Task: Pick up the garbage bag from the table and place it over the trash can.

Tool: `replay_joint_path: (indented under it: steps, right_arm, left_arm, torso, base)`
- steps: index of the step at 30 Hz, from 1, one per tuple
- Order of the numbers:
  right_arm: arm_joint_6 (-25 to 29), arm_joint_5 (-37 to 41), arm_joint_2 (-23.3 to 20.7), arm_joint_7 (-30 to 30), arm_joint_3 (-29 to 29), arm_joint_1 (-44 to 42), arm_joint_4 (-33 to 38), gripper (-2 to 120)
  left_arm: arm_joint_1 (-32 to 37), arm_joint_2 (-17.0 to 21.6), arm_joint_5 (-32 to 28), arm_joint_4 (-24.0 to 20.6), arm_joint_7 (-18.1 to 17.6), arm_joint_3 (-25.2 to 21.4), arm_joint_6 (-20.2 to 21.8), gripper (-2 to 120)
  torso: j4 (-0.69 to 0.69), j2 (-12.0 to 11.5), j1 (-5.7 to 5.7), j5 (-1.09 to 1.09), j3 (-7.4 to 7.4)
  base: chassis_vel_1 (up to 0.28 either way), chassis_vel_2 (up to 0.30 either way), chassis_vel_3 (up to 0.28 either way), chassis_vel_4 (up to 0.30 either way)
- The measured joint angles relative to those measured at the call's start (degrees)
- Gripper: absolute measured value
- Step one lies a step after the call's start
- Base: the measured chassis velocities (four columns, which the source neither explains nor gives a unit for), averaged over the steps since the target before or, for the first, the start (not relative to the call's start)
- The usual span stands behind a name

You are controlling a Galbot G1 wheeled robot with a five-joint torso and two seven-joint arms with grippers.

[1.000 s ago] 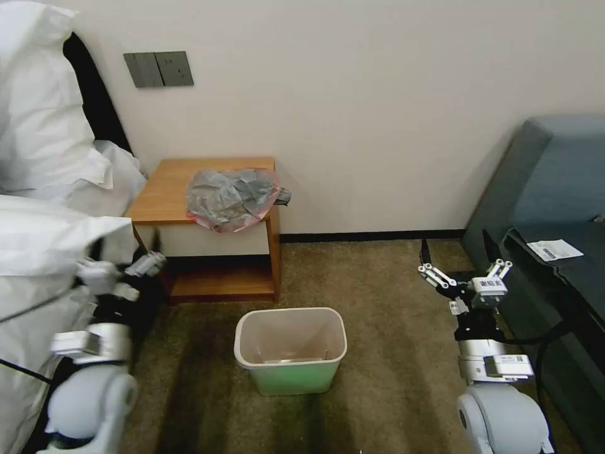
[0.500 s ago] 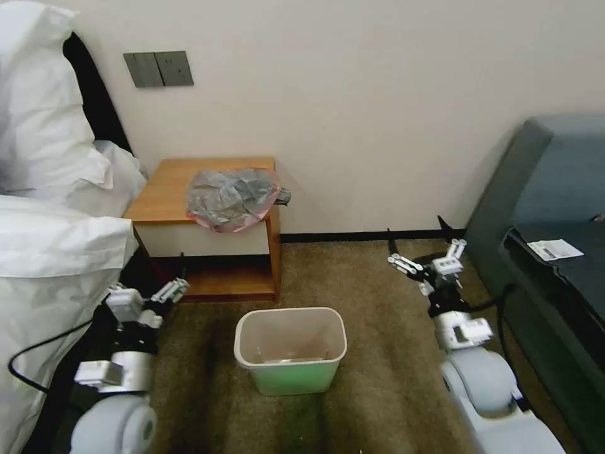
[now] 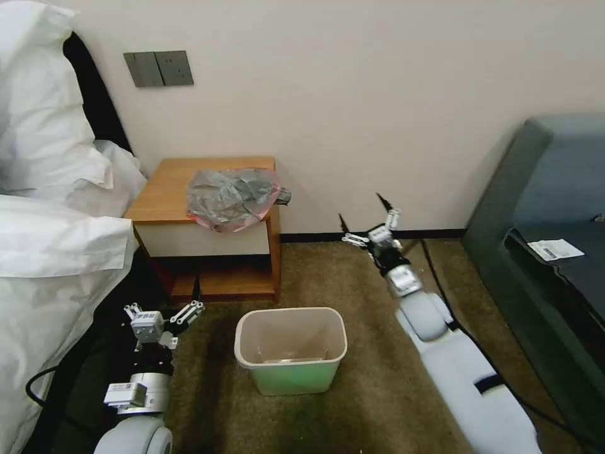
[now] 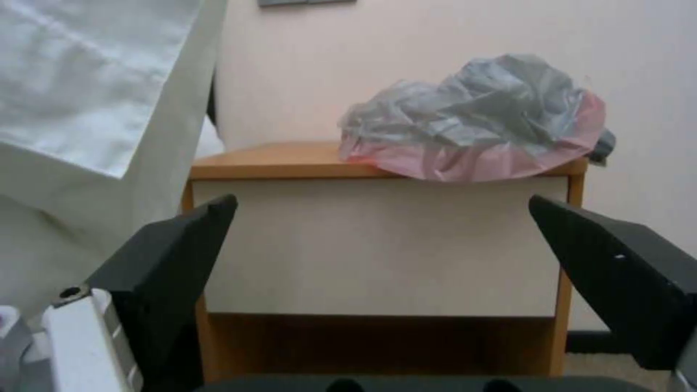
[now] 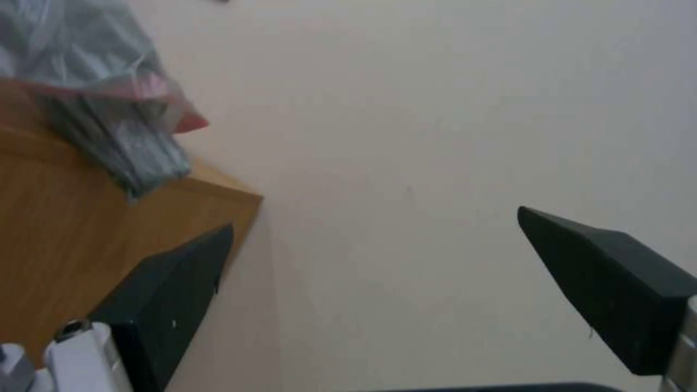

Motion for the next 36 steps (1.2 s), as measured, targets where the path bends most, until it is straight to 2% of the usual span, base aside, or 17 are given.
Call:
replay_joint_path:
  steps: [8,11,14,23,36]
  right_arm:
    - [-1.31,-1.03,-0.38,-0.16,-7.72,10.18,-8.58,100]
    - [-2.17,-1.06,-1.02,-0.5,-13.91,14.82,-12.39,100]
    - [-2.81,-1.14,-0.85,-0.82,-17.01,17.03,-14.14,100]
    - [-2.58,-2.01,2.84,-0.53,-21.58,21.48,-20.63,100]
    - [-3.03,-0.25,4.87,0.12,-26.23,26.19,-23.24,100]
  left_arm:
    - [-0.55,-1.17,1.4,2.35,-0.01,0.38,0.09,100]
    - [-1.83,-1.71,2.47,3.95,0.01,0.83,0.0,100]
    - [-2.2,-1.72,2.66,4.44,0.09,1.57,0.05,100]
    - [-3.61,-1.67,3.29,5.93,0.08,3.02,0.07,99]
    - [-2.66,-3.13,5.67,6.4,-1.18,2.84,-0.41,99]
  torso:
    - [0.0,0.0,0.0,-0.01,0.0]
    - [0.0,0.0,0.0,0.0,0.0]
    - [0.0,0.0,0.0,0.01,0.0]
    - [0.0,0.0,0.0,0.01,0.0]
    - [0.0,0.0,0.0,0.01,-0.01]
  base:
    - [0.0,0.0,0.0,0.0]
    - [0.0,0.0,0.0,0.0]
    - [0.0,0.0,0.0,0.0]
    - [0.0,0.0,0.0,0.0]
    - [0.0,0.0,0.0,0.0]
